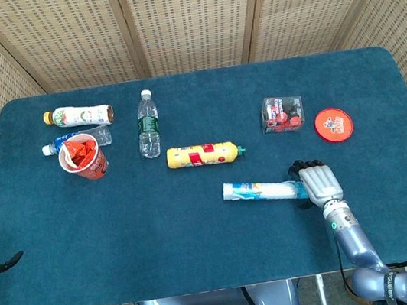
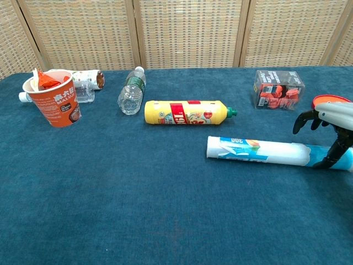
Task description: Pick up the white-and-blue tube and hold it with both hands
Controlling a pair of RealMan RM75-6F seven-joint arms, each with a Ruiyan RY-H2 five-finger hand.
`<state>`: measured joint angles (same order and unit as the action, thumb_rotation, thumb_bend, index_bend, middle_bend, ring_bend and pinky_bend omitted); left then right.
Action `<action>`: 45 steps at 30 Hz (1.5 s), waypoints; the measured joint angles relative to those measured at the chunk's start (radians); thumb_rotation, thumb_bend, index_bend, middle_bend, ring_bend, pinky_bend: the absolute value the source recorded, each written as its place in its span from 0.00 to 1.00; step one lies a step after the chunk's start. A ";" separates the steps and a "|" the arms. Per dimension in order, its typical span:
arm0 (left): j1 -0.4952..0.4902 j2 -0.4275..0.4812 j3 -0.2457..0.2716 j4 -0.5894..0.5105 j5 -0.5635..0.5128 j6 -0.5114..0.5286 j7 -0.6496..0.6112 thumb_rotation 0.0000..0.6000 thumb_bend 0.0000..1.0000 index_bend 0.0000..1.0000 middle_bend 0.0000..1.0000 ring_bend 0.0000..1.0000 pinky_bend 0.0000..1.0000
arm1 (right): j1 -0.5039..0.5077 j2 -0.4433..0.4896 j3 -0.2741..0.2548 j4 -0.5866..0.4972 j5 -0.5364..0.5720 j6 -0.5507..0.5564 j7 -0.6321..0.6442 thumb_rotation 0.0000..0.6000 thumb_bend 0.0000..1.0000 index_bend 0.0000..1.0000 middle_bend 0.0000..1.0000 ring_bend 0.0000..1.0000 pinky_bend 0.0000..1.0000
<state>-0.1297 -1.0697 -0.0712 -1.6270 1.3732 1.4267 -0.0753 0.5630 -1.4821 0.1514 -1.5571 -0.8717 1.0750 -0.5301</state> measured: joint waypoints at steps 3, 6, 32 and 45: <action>-0.001 0.000 -0.001 0.001 -0.002 -0.007 -0.001 1.00 0.00 0.00 0.00 0.00 0.00 | 0.004 -0.021 -0.004 0.023 0.022 0.009 -0.021 1.00 0.27 0.37 0.33 0.29 0.28; -0.003 0.000 -0.002 0.002 -0.005 -0.014 0.000 1.00 0.00 0.00 0.00 0.00 0.00 | 0.004 -0.039 -0.009 0.044 0.022 0.012 -0.023 1.00 0.30 0.38 0.33 0.30 0.28; -0.039 -0.007 -0.010 0.015 -0.009 -0.082 0.040 1.00 0.00 0.00 0.00 0.00 0.00 | -0.012 -0.069 -0.002 0.149 -0.085 -0.007 0.159 1.00 0.71 0.76 0.68 0.70 0.68; -0.220 -0.016 -0.069 0.049 0.090 -0.187 0.123 1.00 0.00 0.00 0.00 0.00 0.00 | 0.038 0.068 0.060 -0.093 -0.147 -0.067 0.197 1.00 0.71 0.76 0.68 0.70 0.68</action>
<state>-0.3496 -1.0854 -0.1407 -1.5779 1.4630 1.2400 0.0477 0.6011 -1.4138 0.2118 -1.6500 -1.0192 1.0082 -0.3333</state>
